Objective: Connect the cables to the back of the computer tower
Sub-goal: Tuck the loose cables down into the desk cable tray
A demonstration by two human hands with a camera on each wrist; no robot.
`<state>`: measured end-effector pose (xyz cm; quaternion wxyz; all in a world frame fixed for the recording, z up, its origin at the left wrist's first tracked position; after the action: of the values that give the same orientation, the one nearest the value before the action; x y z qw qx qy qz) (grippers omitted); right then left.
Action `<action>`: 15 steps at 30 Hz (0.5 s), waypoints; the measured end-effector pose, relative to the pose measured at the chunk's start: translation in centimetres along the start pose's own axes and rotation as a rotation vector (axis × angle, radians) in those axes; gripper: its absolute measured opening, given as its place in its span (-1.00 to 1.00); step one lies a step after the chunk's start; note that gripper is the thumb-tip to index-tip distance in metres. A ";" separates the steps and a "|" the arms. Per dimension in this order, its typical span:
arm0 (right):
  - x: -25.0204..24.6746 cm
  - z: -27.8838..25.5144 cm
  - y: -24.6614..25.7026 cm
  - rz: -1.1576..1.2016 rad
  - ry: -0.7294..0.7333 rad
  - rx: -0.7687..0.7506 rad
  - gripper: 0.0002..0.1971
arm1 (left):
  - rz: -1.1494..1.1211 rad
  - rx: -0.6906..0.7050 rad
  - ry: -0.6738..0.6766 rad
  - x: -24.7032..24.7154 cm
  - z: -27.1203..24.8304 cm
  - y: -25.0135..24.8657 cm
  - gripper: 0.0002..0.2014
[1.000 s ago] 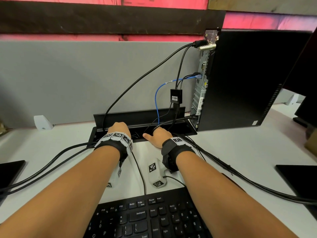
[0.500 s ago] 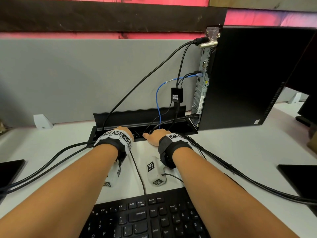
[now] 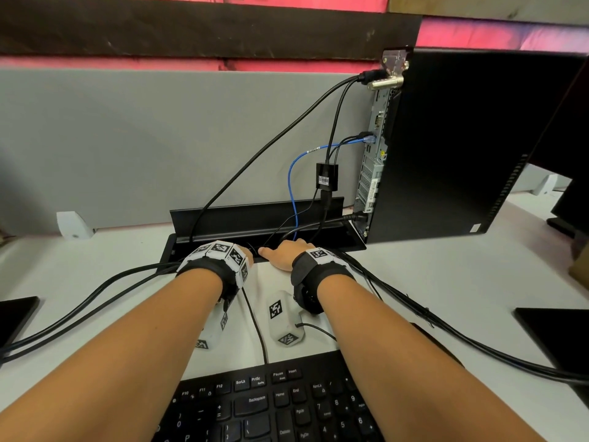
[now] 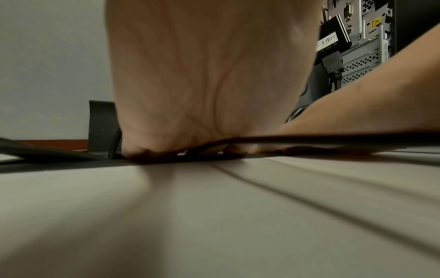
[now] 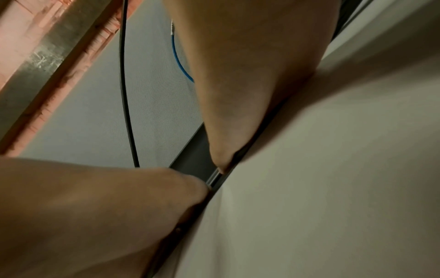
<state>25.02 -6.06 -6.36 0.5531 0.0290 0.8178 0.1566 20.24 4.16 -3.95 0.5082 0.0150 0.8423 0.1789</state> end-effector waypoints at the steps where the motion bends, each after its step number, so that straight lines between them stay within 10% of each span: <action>1: 0.0 -0.1 -0.1 -0.001 -0.004 0.000 -0.26 | -0.037 -0.027 -0.003 0.0 0.1 -0.1 -0.62; 15: 0.2 0.3 0.0 -0.050 -0.050 -0.012 -0.21 | -0.198 -0.209 -0.146 -0.4 1.2 0.3 -0.54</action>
<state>25.25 -5.98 -6.69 0.5770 0.0093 0.8034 0.1469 21.45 4.67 -4.01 0.5819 -0.1082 0.7773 0.2132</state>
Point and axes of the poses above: each hand's wrist, its own z-axis towards the middle knuckle, its own x-axis out of the palm, y = z × x, the point moved 2 cm from there along z, towards the middle knuckle, and after that the axes turned 5 degrees about z, right-handed, at the moved point
